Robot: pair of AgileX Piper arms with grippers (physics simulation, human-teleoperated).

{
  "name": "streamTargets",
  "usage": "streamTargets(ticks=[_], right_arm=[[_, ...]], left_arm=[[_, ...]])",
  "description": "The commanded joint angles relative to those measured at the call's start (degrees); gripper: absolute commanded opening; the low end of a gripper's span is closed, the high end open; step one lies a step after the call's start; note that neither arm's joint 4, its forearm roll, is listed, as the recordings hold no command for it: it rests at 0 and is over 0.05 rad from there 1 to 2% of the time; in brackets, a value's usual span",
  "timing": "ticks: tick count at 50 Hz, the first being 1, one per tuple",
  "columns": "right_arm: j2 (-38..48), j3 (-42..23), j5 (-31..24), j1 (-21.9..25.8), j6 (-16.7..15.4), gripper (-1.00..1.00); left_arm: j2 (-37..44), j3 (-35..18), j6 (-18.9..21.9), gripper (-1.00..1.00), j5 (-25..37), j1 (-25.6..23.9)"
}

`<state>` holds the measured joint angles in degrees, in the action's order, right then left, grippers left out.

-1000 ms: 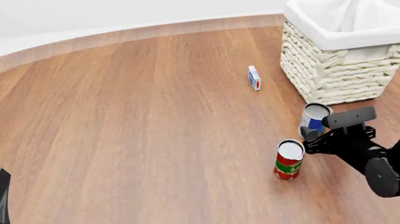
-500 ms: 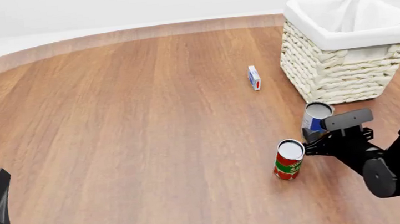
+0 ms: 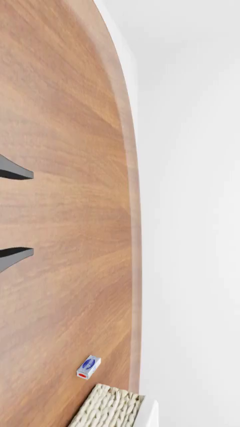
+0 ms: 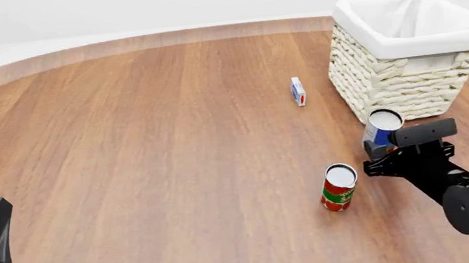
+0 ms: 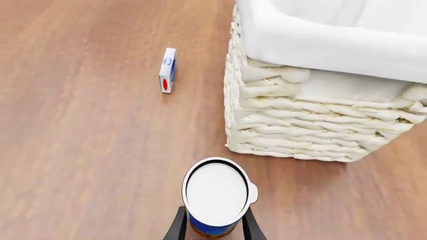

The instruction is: Pick up the alphabet soup and the cream cheese box, and put them in the basket.

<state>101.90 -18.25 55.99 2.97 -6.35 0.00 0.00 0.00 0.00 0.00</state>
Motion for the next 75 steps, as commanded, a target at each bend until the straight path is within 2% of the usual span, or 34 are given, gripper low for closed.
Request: streamTargets(ticks=[1, 16, 24, 35, 43, 59, 75], right_arm=[[-6.4, 1.8, -1.9, -0.4, 0.9, -1.00], [-17.0, 3.9, -7.9, -0.1, 0.8, -1.00], [-26.0, 4.6, -13.6, 1.4, -1.1, -1.00], [-34.0, 2.7, -21.1, 0.5, -1.1, -1.00], [-39.3, 0.9, -26.6, 0.4, -1.3, -1.00], [-49.0, -5.5, -39.2, 0.0, -4.3, -1.00], [-51.8, -12.5, -47.4, 0.1, -6.5, -1.00]], left_arm=[[0.0, 0.0, 0.0, 1.00, 0.0, 0.0], [0.0, 0.0, 0.0, 1.00, 0.0, 0.0], [0.0, 0.0, 0.0, 1.00, 0.0, 0.0], [0.0, 0.0, 0.0, 1.00, 0.0, 0.0], [0.0, 0.0, 0.0, 1.00, 0.0, 0.0], [0.0, 0.0, 0.0, 1.00, 0.0, 0.0], [0.0, 0.0, 0.0, 1.00, 0.0, 0.0]])
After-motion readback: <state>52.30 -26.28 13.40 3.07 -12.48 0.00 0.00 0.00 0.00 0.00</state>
